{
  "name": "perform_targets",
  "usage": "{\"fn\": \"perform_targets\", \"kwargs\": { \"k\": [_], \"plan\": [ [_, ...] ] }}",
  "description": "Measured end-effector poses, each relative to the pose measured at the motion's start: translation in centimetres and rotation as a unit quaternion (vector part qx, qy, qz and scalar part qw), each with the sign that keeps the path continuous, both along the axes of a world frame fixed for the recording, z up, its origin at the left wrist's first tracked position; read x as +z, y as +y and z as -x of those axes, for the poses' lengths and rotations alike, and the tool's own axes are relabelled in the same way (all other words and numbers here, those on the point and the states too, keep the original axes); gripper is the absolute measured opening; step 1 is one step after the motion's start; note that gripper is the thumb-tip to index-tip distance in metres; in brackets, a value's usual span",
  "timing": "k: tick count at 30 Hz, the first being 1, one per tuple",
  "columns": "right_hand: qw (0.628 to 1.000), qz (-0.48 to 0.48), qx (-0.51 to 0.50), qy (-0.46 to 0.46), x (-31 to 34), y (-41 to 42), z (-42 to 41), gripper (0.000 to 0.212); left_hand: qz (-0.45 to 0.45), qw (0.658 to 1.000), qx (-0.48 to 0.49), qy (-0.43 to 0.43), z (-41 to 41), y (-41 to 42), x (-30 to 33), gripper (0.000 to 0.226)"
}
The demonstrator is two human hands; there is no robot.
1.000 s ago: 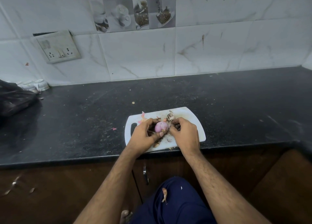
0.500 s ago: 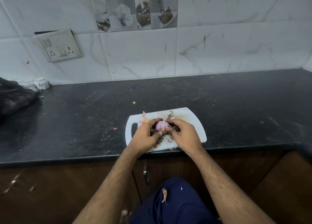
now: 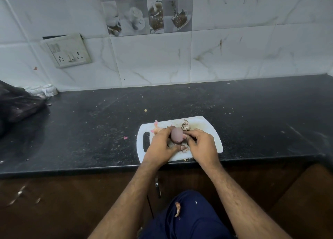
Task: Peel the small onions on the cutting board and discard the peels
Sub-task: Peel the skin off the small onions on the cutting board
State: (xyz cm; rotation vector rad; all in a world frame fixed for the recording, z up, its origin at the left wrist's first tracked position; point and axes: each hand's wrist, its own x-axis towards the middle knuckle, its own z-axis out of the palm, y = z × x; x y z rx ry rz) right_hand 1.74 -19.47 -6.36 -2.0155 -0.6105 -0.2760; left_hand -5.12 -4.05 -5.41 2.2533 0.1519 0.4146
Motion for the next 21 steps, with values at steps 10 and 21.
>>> {"fn": "perform_targets", "kwargs": {
  "k": [10,21],
  "plan": [
    [0.998,0.025,-0.004,-0.053,-0.31,0.35,0.19,0.016,-0.017,1.000,0.000,-0.010,0.31,0.00,0.00,0.054],
    [0.999,-0.028,0.014,0.013,0.35,-0.31,0.32,0.021,-0.084,0.996,-0.020,-0.014,0.25,-0.08,0.12,0.065]
  ]
}}
